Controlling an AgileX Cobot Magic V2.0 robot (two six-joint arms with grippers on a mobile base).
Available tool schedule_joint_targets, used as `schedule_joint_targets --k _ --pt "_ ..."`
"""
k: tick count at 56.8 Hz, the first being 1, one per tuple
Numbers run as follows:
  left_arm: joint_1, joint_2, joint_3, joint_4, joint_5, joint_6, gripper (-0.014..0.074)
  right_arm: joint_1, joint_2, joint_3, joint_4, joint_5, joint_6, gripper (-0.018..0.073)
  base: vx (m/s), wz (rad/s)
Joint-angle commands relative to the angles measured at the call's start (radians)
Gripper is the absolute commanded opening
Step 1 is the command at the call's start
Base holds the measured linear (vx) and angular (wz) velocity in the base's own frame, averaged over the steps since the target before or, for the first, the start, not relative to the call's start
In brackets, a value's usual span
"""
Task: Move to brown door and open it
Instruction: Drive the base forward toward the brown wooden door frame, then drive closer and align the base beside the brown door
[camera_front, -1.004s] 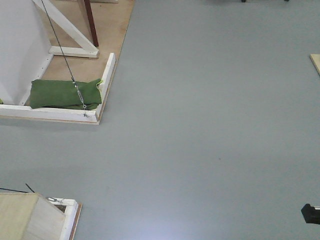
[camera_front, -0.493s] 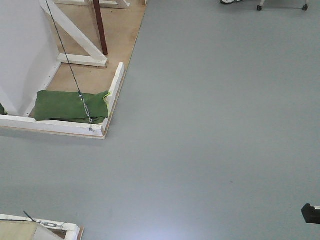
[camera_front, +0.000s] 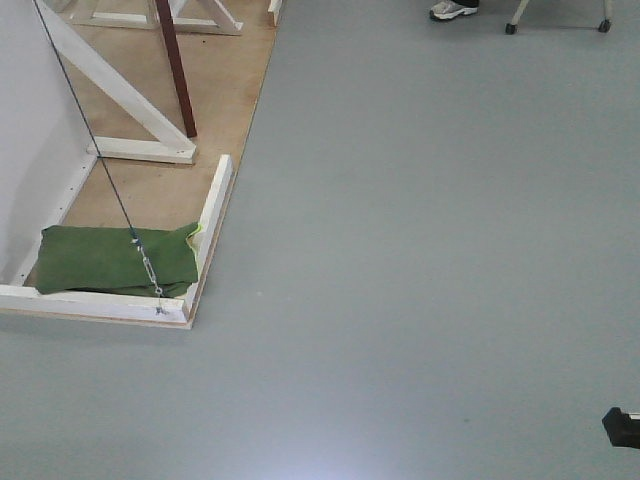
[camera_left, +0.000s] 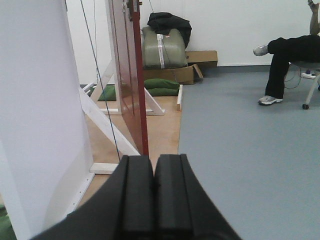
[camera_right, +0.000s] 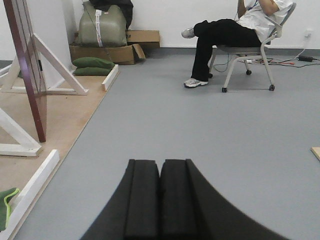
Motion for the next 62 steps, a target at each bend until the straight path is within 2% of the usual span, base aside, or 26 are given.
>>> schedule_joint_targets --k 1,62 --pt "0.001 -0.005 -0.026 -0.006 -0.075 -0.001 -0.0006 0.0 -0.006 0.006 0.0 -0.079 -0.008 0.0 0.36 -0.06" --pt "0.001 -0.005 -0.026 -0.006 -0.075 -0.001 -0.0006 0.0 -0.006 0.006 0.0 -0.079 -0.008 0.0 0.38 -0.08"
